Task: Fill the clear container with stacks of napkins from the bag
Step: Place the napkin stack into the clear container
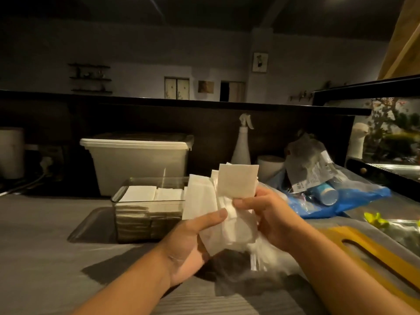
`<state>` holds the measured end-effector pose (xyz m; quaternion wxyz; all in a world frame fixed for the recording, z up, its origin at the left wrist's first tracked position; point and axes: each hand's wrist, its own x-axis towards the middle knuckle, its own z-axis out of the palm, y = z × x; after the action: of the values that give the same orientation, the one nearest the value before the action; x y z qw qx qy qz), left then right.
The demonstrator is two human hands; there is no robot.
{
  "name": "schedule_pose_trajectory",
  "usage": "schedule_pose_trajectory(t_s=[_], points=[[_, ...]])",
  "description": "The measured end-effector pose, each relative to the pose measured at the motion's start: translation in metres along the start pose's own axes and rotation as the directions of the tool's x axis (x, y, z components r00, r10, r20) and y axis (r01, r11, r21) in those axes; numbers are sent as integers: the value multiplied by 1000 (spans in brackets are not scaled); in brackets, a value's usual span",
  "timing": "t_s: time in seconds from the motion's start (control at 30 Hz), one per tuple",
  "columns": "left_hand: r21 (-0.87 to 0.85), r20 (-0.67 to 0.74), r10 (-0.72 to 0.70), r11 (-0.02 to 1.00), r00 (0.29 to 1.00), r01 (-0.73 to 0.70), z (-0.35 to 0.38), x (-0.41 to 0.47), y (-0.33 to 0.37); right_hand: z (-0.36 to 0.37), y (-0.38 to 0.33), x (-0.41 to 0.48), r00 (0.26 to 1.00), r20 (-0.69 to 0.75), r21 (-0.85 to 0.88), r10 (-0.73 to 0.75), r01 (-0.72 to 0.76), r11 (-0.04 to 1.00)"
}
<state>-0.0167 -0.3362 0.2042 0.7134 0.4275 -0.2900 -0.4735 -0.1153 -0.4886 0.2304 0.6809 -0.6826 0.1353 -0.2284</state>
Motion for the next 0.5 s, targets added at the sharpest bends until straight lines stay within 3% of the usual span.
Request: schedule_pose_trajectory(t_s=[0.1, 0.2, 0.33, 0.5], points=[[138, -125, -6, 990, 992, 23, 3, 4, -5, -2, 16, 3, 998, -44, -38, 33, -35, 999], [299, -231, 20, 953, 973, 51, 6, 7, -9, -7, 22, 1, 1000, 1, -74, 13, -13, 997], [409, -243, -8, 906, 970, 110, 16, 10, 2, -8, 19, 1, 997, -70, -134, -43, 33, 990], [480, -227, -51, 863, 973, 157, 13, 13, 17, -16, 15, 4, 993, -119, 12, -16, 17, 1000]])
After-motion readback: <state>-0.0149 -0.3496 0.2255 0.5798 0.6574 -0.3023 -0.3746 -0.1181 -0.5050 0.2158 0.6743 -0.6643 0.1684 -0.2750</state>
